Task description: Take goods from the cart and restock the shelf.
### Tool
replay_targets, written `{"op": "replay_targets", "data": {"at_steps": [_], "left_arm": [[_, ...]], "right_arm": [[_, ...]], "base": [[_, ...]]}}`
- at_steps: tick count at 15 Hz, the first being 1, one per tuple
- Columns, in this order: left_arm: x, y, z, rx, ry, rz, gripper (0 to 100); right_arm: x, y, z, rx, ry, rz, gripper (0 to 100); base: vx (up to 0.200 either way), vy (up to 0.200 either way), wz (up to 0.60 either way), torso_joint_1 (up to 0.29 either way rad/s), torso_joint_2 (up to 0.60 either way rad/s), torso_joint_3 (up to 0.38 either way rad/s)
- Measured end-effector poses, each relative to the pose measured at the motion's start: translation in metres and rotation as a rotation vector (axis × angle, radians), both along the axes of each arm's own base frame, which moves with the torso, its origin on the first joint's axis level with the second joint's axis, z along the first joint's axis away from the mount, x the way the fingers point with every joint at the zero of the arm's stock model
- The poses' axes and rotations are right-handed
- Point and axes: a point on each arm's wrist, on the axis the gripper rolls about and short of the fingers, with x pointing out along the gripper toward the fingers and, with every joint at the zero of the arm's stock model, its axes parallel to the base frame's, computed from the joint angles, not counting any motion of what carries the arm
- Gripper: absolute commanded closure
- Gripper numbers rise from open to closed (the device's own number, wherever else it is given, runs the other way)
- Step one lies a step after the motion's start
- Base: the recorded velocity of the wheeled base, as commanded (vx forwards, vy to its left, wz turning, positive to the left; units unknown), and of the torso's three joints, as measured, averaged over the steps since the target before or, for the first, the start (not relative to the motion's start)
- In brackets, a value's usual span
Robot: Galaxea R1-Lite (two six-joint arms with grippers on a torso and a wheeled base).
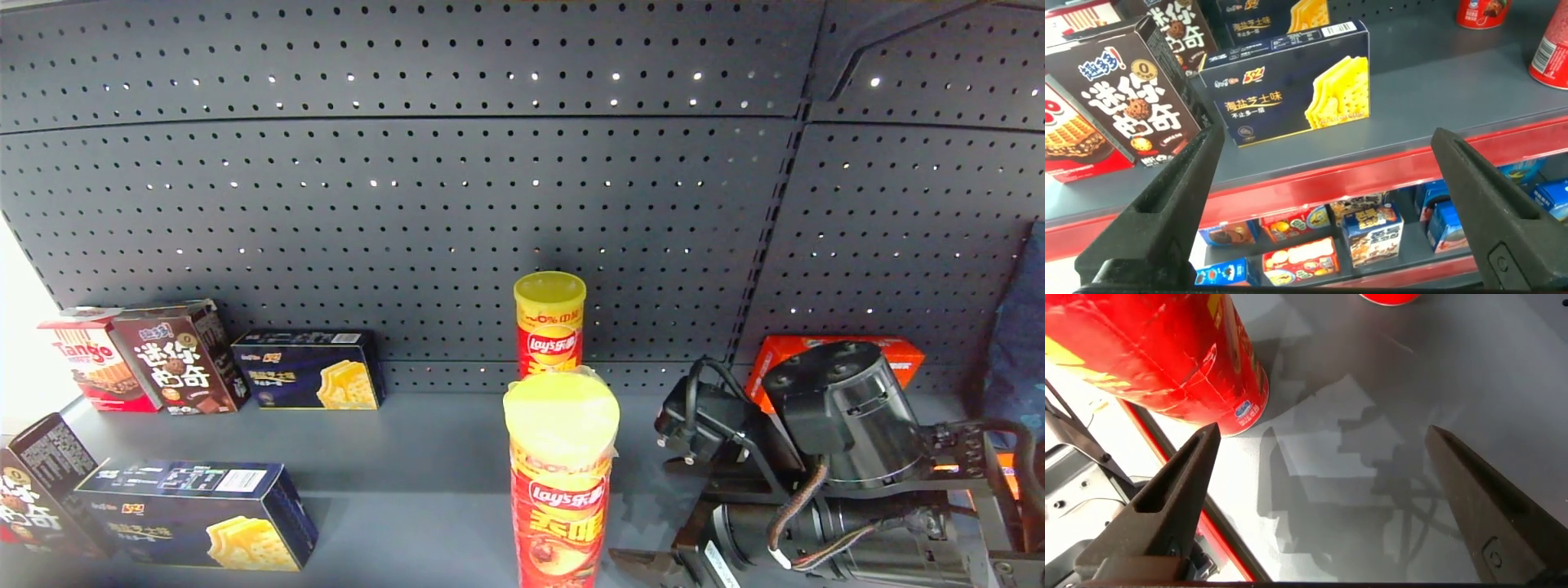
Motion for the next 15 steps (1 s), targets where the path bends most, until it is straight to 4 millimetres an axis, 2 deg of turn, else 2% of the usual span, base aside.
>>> {"op": "replay_targets", "data": {"at_steps": [15], "left_arm": [[0.0003,0.0000,-0.0005,0.000,0.003,0.000,0]], "right_arm": [[0.0041,0.0071,-0.0053,-0.015,0.012,0.008,0]], "base": [[0.000,0.000,0.00,0.000,0.00,0.000]]}}
